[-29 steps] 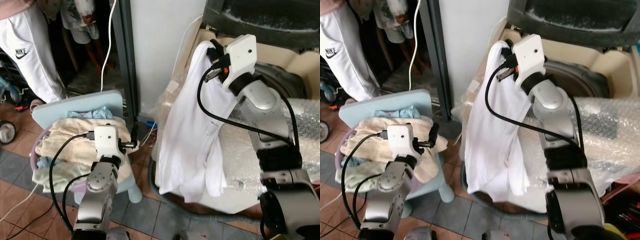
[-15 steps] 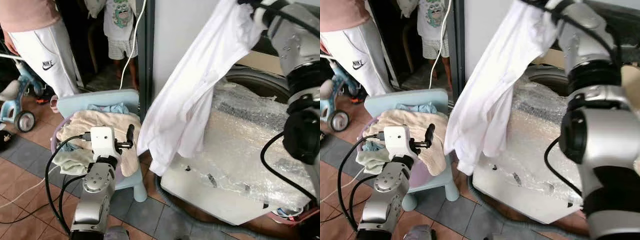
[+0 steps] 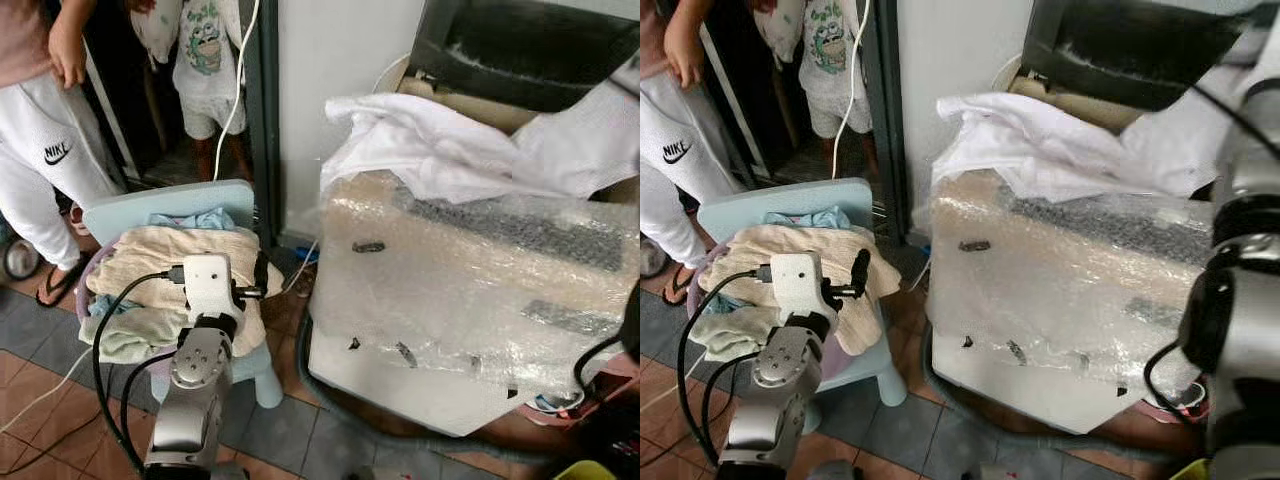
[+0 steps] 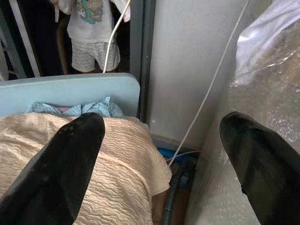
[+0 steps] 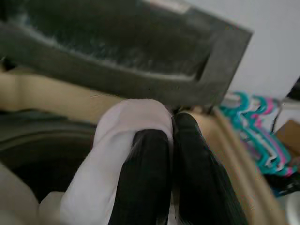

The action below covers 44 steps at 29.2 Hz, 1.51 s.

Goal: Clothes washing

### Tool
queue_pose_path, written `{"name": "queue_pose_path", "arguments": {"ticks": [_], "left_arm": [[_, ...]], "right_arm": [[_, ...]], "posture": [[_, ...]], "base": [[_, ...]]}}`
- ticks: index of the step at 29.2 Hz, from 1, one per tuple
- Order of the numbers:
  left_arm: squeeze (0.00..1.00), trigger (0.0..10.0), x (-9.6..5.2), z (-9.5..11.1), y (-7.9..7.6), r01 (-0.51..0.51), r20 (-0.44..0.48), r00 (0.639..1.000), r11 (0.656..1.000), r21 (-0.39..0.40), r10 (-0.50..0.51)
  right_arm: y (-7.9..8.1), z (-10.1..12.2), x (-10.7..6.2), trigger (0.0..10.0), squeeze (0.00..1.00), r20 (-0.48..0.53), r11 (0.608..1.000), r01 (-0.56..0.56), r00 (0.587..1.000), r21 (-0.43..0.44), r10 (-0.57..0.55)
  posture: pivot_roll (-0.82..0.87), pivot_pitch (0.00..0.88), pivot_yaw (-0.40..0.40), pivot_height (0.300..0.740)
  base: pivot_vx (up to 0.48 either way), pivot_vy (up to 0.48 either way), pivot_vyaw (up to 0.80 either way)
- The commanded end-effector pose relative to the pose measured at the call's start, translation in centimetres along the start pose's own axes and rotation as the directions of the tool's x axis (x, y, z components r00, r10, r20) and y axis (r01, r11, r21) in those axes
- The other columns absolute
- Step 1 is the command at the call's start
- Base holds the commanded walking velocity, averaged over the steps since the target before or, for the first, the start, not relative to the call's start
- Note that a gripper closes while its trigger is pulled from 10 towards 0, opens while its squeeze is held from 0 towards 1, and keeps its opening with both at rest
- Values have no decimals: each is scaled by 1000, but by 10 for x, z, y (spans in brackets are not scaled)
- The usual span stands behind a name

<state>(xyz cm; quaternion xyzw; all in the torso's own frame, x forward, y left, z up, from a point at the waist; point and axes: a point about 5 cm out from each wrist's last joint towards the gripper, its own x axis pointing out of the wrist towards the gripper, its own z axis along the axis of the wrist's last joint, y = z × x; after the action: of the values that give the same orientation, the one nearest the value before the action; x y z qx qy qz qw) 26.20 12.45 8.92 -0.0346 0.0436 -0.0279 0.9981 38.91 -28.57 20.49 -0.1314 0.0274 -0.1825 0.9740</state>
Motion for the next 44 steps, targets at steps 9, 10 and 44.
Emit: {"name": "queue_pose_path", "arguments": {"ticks": [9,10,44], "left_arm": [[0,10000,4,1,1,-1,0,1000,1000,0,1],[0,10000,4,1,1,-3,-1,1000,1000,-2,3],[0,10000,7,-2,7,-63,-53,997,998,-14,62]], "right_arm": [[95,30,-43,10000,1000,316,825,-564,788,28,528],[101,35,-50,10000,1000,350,804,-594,747,-30,565],[98,-31,-118,10000,1000,259,909,-416,880,16,398]], "posture": [[-8,0,-19,740],[-12,0,-15,740],[-12,0,0,740]], "base": [[0,0,0],[0,0,0],[0,29,0]]}}
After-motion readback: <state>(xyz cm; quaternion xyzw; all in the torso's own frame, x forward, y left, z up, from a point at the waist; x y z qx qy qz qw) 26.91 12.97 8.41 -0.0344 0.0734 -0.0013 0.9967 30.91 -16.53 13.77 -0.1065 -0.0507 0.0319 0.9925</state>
